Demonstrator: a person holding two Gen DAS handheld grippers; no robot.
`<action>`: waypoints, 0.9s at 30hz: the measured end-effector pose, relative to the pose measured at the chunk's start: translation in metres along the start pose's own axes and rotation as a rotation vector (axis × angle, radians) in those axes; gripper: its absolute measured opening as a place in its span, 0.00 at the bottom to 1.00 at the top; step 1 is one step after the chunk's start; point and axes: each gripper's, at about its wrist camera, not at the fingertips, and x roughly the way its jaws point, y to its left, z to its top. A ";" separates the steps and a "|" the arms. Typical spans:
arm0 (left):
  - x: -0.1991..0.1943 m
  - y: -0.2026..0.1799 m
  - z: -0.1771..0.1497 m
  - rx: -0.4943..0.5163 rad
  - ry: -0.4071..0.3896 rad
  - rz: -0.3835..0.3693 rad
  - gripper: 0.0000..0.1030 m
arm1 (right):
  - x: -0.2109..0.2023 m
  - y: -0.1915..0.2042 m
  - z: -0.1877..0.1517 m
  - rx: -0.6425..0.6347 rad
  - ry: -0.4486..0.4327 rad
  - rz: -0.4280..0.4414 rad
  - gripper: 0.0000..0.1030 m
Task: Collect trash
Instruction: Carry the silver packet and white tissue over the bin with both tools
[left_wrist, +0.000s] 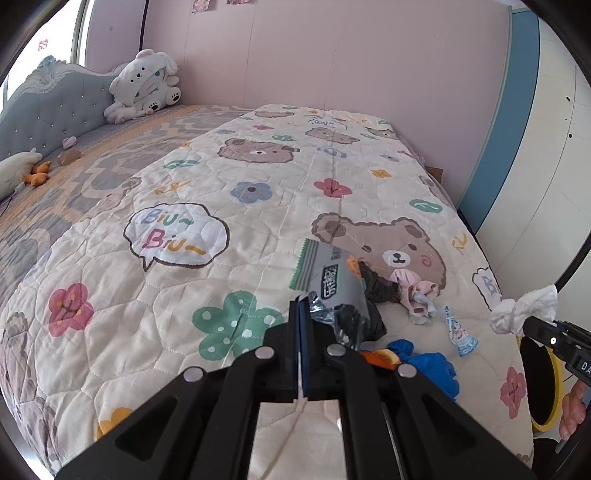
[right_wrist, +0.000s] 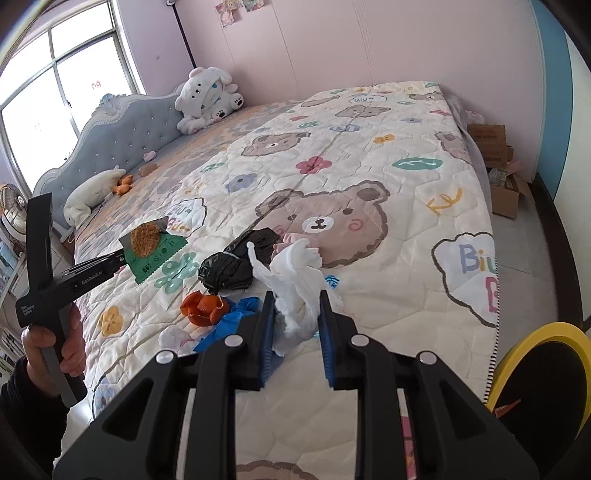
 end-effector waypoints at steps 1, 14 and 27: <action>-0.005 -0.004 0.002 0.005 -0.007 -0.005 0.01 | -0.006 -0.004 0.000 0.006 -0.008 -0.005 0.21; -0.034 -0.082 0.007 0.106 -0.040 -0.104 0.01 | -0.082 -0.051 -0.008 0.066 -0.096 -0.084 0.21; -0.037 -0.176 -0.005 0.199 -0.018 -0.236 0.01 | -0.143 -0.104 -0.029 0.136 -0.149 -0.183 0.21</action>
